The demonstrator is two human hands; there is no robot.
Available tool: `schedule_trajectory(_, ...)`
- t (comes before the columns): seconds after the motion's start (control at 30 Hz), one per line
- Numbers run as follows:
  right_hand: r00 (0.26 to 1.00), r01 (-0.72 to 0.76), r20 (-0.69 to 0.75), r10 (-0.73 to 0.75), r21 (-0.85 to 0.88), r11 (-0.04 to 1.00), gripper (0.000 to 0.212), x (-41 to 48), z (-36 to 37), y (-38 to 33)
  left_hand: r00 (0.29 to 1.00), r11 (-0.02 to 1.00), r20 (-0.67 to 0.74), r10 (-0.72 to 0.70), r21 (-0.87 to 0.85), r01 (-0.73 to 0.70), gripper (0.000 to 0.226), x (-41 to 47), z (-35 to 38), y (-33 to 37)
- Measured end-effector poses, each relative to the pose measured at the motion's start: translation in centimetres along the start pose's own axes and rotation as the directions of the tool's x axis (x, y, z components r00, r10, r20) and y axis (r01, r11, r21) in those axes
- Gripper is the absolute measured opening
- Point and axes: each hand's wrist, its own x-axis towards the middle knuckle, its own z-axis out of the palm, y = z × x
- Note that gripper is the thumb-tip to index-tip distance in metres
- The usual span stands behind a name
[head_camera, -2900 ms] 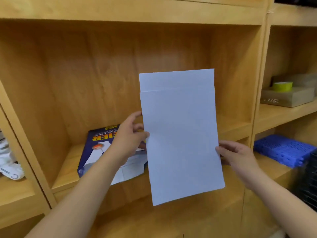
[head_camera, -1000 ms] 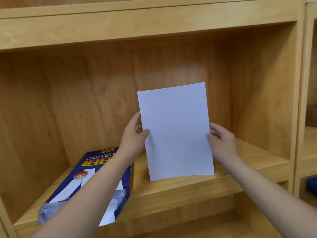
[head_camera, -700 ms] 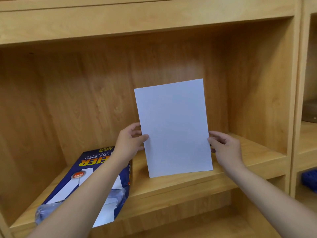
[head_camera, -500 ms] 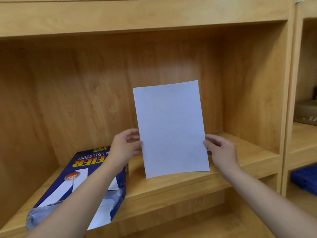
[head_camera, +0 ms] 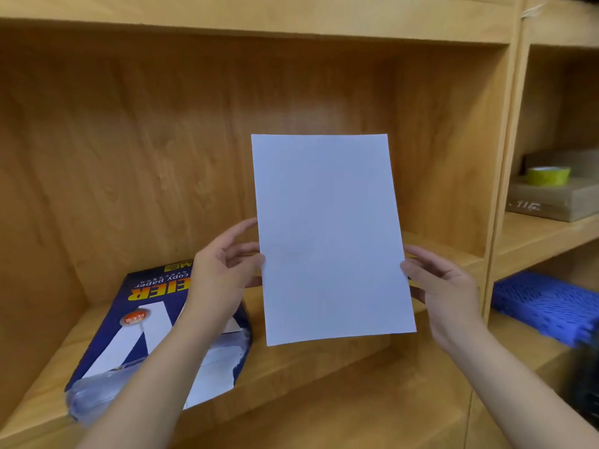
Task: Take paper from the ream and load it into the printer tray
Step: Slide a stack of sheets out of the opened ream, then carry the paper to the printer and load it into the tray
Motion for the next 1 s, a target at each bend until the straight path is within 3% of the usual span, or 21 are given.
schedule_trajectory(0.13,0.997,-0.059,-0.046,0.058,-0.007,0.998,0.027,-6.0,-0.6,0.2,0.999,0.998,0.046,-0.013,-0.058,0.015,0.052,-3.9,-2.5,-1.6)
schedule_trajectory(0.33,0.974,-0.130,-0.199,0.111,-0.083,0.988,0.026,-16.9,-4.0,0.9,0.967,0.977,0.238,-0.090,-0.167,0.132,0.052,-10.3,-3.1,-5.8)
schedule_trajectory(0.57,0.895,-0.276,-0.415,0.167,-0.219,0.936,0.030,-29.5,-9.1,0.1,0.822,0.899,0.505,-0.262,-0.182,0.399,0.052,-18.7,-0.4,-10.4)
schedule_trajectory(0.73,0.837,-0.337,-0.512,0.193,-0.205,0.919,0.037,-35.7,-11.7,-1.5,0.690,0.808,0.630,-0.357,-0.163,0.567,0.048,-23.7,2.0,-11.7)
schedule_trajectory(1.0,0.821,-0.365,-0.510,0.256,-0.124,0.923,0.041,-39.7,-16.5,-2.9,0.617,0.787,0.686,-0.386,-0.105,0.608,0.046,-27.8,6.1,-10.5)
